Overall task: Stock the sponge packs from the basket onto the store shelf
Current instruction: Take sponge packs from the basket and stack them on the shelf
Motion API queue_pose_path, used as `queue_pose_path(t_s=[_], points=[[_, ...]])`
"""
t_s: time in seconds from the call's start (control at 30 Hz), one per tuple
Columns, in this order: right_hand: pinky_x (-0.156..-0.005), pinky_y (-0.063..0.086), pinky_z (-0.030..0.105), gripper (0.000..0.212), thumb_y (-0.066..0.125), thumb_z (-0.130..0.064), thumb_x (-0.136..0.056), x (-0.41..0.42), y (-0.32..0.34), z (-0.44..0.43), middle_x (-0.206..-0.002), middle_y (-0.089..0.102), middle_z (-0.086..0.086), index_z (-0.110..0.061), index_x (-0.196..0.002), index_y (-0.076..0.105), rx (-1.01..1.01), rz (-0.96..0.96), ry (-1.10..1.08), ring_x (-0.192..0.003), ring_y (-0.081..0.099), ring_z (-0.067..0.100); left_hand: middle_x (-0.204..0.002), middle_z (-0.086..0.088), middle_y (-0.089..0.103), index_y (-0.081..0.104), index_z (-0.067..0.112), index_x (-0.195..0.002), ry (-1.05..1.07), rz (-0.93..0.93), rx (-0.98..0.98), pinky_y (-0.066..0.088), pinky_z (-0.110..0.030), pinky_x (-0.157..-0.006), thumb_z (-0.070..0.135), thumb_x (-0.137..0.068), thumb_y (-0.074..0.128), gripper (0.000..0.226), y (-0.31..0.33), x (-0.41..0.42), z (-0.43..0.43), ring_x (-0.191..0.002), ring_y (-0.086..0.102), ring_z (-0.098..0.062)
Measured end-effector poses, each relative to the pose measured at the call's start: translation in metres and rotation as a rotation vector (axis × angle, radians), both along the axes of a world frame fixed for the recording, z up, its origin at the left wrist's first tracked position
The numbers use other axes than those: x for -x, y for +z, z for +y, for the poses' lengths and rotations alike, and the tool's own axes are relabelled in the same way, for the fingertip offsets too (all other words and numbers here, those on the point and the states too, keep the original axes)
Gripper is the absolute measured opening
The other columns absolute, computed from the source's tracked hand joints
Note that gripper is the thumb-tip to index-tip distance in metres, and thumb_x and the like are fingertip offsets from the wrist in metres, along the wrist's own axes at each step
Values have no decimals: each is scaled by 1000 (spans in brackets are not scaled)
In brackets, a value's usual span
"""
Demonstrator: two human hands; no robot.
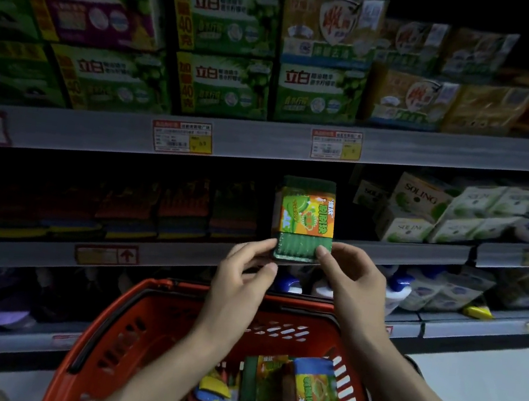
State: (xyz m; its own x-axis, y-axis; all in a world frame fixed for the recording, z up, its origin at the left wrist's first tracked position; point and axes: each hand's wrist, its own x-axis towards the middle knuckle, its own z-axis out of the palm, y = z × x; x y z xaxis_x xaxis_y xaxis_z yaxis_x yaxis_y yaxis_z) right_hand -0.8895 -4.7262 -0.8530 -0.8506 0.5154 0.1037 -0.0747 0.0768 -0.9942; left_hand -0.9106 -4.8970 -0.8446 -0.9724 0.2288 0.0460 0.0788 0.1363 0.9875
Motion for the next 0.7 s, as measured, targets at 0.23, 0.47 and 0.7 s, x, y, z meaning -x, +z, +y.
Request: queue_pose_path(t_s=[0.23,0.47,0.7], points=[[-84,59,31,17,70,-23,-97,14,-16,5,-98,78,-8,-21,-113,74,6,-13,-67,-93,73,5,-137,31,48,57,40,-137,-2,9,18,41,-19,-108,17,-102,59,42,-7,4,17,-126,46,13],[-76,58,23,40,59,0,-92,28,-19,2,-105,76,-13,-26,-123,66,137,-11,66,-99,71,2,-146,27,41,48,39,-148,22,-61,-20,34,-17,-109,14,-102,58,53,-6,23,24,-134,38,7],[-82,58,36,52,60,1,-87,41,-19,-8,-114,73,-11,-28,-130,62,159,-37,174,-111,65,26,-159,3,43,41,30,-154,81,-256,-154,35,-25,-106,9,-100,59,61,-7,39,28,-147,38,-10]])
